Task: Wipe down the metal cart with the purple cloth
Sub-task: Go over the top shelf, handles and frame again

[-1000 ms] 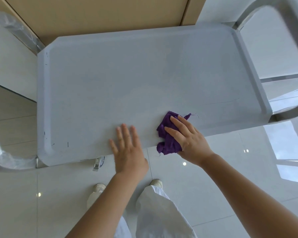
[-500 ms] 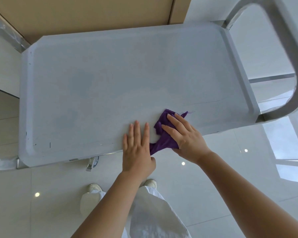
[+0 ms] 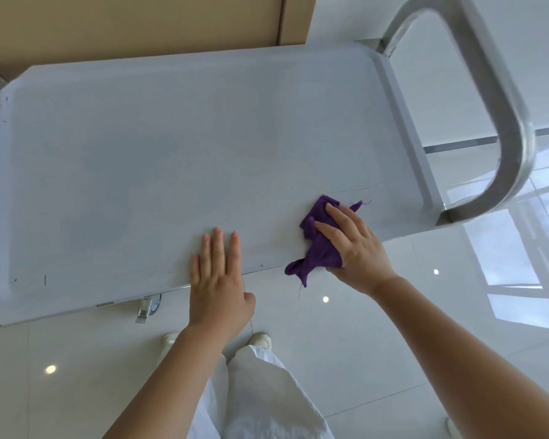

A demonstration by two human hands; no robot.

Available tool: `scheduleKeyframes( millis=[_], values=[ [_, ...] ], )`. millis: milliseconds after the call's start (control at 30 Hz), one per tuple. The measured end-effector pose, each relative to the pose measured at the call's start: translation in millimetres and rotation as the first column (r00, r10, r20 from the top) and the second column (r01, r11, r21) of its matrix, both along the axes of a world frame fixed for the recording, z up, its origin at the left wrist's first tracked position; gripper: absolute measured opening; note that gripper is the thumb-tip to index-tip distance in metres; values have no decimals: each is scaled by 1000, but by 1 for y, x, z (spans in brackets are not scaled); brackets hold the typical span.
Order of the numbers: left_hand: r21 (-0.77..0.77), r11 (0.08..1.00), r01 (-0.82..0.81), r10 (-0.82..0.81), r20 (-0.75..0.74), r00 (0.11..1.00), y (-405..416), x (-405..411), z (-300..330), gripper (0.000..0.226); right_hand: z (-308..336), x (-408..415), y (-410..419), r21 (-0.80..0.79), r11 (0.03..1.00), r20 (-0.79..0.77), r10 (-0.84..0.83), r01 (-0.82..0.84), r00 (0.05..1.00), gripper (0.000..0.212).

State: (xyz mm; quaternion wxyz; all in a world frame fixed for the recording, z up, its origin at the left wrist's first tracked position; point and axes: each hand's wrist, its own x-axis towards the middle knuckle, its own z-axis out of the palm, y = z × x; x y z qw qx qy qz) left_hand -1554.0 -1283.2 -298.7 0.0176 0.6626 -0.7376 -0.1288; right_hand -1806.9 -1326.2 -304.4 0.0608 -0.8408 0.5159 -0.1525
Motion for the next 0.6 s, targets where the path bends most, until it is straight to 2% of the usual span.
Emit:
scheduleKeyframes(
  millis=[100, 233, 333, 500, 600],
  values=[
    [2, 1000, 6, -6, -38, 999, -5, -21, 14, 101, -5, 3, 3, -17, 999, -4, -39, 39, 999, 77],
    [-24, 971, 238, -239, -114, 964, -15, -78, 25, 103, -2, 4, 2, -39, 998, -5, -44, 44, 999, 74],
    [48, 968, 246, -231, -205, 951, -21, -107, 26, 106, 0, 2, 1, -34, 999, -54, -27, 25, 998, 73],
    [21, 958, 285, -266, -298, 917, -20, -92, 15, 101, -3, -10, 0, -22, 999, -77, 27, -29, 997, 73],
    [-10, 941, 337, -326, -287, 901, -21, -82, 9, 91, -5, -18, -1, -18, 999, -79, 28, -29, 996, 72]
  ],
)
